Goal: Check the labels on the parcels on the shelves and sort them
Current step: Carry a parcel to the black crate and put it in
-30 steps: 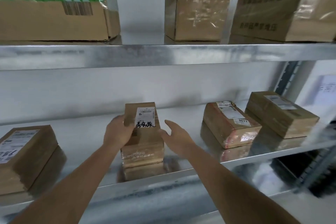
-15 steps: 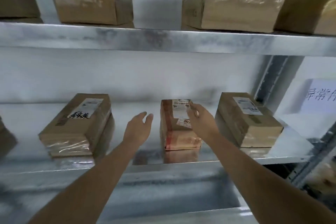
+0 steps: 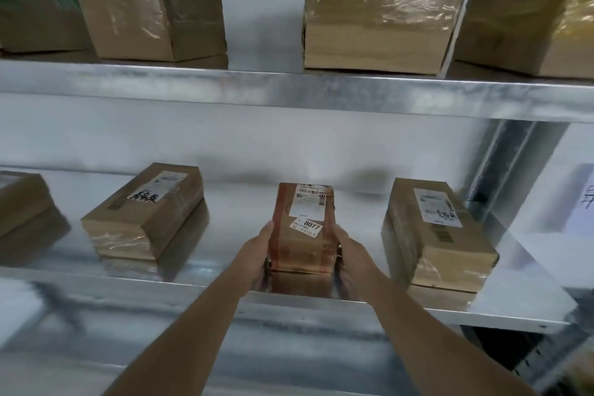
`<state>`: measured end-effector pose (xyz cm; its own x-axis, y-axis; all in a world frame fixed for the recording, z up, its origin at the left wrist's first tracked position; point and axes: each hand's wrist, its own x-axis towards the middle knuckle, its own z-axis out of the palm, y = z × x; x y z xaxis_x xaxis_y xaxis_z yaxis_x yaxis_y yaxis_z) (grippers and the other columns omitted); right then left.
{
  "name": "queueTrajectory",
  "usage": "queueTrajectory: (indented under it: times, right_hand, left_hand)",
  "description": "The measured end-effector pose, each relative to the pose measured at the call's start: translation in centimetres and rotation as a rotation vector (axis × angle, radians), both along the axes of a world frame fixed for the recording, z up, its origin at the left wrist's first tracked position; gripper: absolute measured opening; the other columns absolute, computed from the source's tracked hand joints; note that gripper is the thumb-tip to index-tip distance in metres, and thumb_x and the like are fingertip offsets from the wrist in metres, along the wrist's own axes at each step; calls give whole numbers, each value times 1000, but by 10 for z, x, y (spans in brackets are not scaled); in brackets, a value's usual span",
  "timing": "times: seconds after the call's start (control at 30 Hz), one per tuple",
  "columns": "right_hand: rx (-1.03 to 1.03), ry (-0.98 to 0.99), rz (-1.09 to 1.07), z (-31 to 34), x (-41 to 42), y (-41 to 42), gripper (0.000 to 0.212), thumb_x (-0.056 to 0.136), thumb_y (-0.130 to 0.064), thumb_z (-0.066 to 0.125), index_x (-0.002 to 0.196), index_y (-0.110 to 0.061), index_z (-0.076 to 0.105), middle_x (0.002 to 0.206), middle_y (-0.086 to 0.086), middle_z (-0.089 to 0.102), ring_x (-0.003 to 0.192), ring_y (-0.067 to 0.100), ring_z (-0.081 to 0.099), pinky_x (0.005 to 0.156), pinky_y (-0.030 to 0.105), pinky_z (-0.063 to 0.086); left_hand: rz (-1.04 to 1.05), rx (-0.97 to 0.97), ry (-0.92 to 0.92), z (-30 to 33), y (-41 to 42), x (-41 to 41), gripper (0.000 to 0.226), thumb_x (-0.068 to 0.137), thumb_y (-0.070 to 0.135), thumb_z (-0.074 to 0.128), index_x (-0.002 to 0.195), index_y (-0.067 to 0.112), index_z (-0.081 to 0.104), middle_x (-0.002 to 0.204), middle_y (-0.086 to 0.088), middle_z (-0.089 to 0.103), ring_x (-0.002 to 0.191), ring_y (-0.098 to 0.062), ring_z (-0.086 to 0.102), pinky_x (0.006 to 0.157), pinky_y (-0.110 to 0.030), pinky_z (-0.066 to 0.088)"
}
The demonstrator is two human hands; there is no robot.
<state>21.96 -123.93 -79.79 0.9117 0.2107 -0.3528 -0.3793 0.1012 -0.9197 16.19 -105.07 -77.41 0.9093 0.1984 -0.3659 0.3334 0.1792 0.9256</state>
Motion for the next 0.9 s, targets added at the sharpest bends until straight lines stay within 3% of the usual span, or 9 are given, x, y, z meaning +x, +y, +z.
queueTrajectory:
  times: [0.07,0.13,0.2,0.27,0.37,0.53,0.6,0.73,0.9]
  right_hand:
    - [29,-31,26,2,-1,0,46,98,-42,64,119,-2,69,111,16,76,104,37,73,101,53,53]
    - [97,-38,34,3,-3,2,50,95,-40,69,126,-1,64,114,16,75,106,37,72,103,54,52]
    - [131,-36,23,2,-1,2,48,95,-37,68,128,-2,64,116,17,74,108,36,71,104,53,51]
    - [145,-53,28,-1,1,0,38,99,-32,64,127,-6,66,116,15,75,107,33,72,102,48,53]
    - [164,-90,50,-3,3,-4,32,99,-26,62,130,-17,65,116,8,76,107,22,73,91,35,58]
    - [93,-162,118,-15,6,-10,47,99,-30,60,145,-27,50,125,-3,72,118,11,66,104,34,47]
    - [114,-169,122,-19,3,-11,45,100,-21,58,144,-24,48,124,1,73,116,15,68,96,30,51]
    - [118,-176,160,-17,-3,-12,39,99,-8,57,136,-17,52,119,5,75,104,14,73,74,18,57]
    - [100,-195,200,-18,-1,-14,40,96,-7,59,135,-18,53,123,4,73,109,16,71,78,21,57]
  left_hand:
    - [3,-85,1,-4,-1,3,52,106,47,43,122,4,68,103,-11,79,92,-27,77,87,-39,60]
    - [2,-118,-15,-2,-3,2,44,107,40,45,114,4,68,92,-11,79,79,-23,78,67,-32,63]
    - [-8,-125,-27,-4,0,5,34,108,34,47,103,8,68,75,-4,78,64,-16,75,48,-23,56]
    - [-23,-127,-39,-7,5,9,27,106,33,51,107,12,68,85,-4,78,79,-16,74,59,-21,56]
    - [-10,-156,-66,-23,19,20,26,103,27,53,126,17,63,118,-8,74,114,-21,65,101,-30,47]
    - [-58,-161,-206,-43,26,16,33,106,27,47,136,16,56,128,-8,71,125,-25,63,112,-43,42]
    - [-61,-159,-231,-50,29,15,38,105,28,48,141,15,52,133,-10,68,128,-28,61,118,-48,37]
    - [-38,-175,-249,-51,29,9,40,103,20,49,143,13,47,130,-14,69,125,-31,63,115,-48,41]
    - [-49,-185,-298,-58,34,11,57,92,23,59,145,9,44,132,-19,66,126,-36,61,116,-52,40]
